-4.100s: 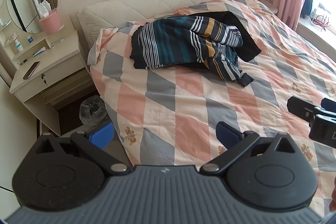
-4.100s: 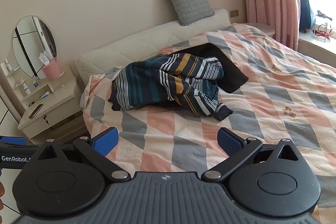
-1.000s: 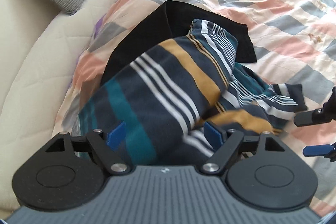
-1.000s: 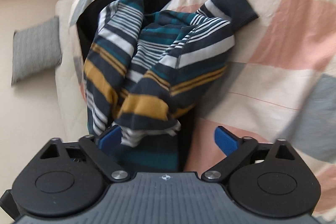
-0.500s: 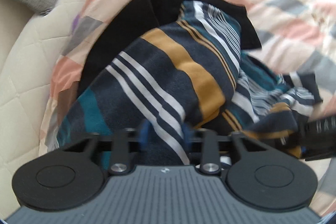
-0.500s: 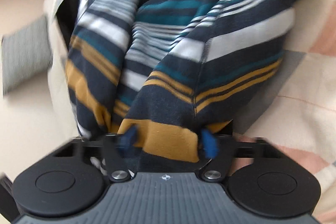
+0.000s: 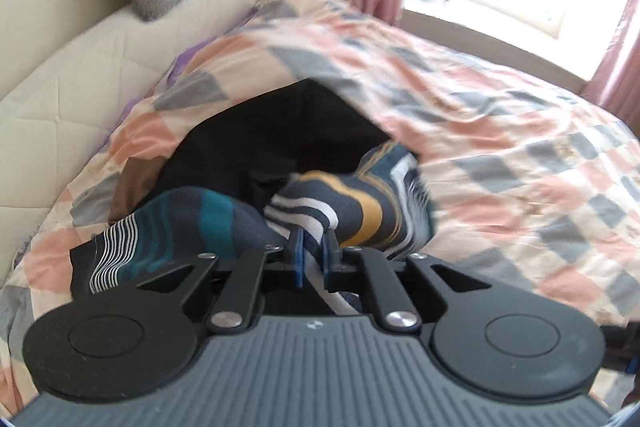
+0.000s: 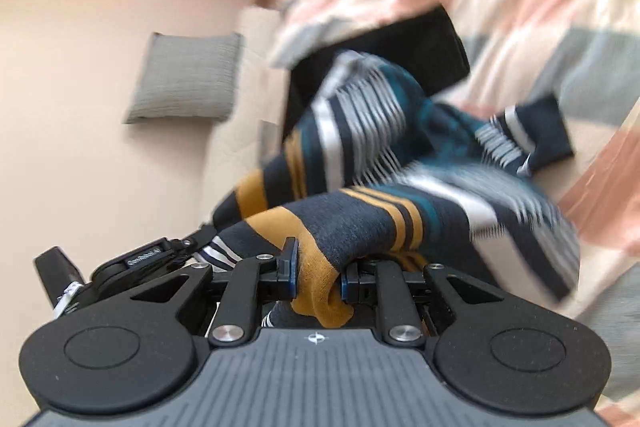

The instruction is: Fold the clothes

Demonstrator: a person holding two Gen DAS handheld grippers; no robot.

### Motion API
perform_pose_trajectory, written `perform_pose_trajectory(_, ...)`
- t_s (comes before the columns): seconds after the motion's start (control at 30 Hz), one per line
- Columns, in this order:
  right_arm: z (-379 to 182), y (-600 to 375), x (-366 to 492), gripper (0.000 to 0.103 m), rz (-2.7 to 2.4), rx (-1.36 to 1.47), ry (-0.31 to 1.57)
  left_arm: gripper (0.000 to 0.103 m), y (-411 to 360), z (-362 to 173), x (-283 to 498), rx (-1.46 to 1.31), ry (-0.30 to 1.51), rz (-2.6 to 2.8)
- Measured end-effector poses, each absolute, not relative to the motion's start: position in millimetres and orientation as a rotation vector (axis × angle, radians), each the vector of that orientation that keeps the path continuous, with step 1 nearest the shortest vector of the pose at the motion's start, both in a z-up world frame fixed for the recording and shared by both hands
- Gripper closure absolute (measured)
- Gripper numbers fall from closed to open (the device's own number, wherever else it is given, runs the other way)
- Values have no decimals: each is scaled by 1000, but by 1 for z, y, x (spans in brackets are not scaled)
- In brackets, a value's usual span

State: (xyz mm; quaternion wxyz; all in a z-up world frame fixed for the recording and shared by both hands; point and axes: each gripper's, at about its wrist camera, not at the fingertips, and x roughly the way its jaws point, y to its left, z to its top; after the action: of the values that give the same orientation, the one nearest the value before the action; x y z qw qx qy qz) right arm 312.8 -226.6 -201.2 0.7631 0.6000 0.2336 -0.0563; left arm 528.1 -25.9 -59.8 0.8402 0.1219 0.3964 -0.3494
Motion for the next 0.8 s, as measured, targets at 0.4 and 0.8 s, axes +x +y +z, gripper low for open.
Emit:
perform_pose_trajectory(0.4,-119,-279,86,84,-253,1114,480,103,-11,-62,265,65,1066,-997)
perform_pose_trajectory(0.8,-225,-316,-106,58,-656,1280,932,65,-15,-148,185,107,1239,-711)
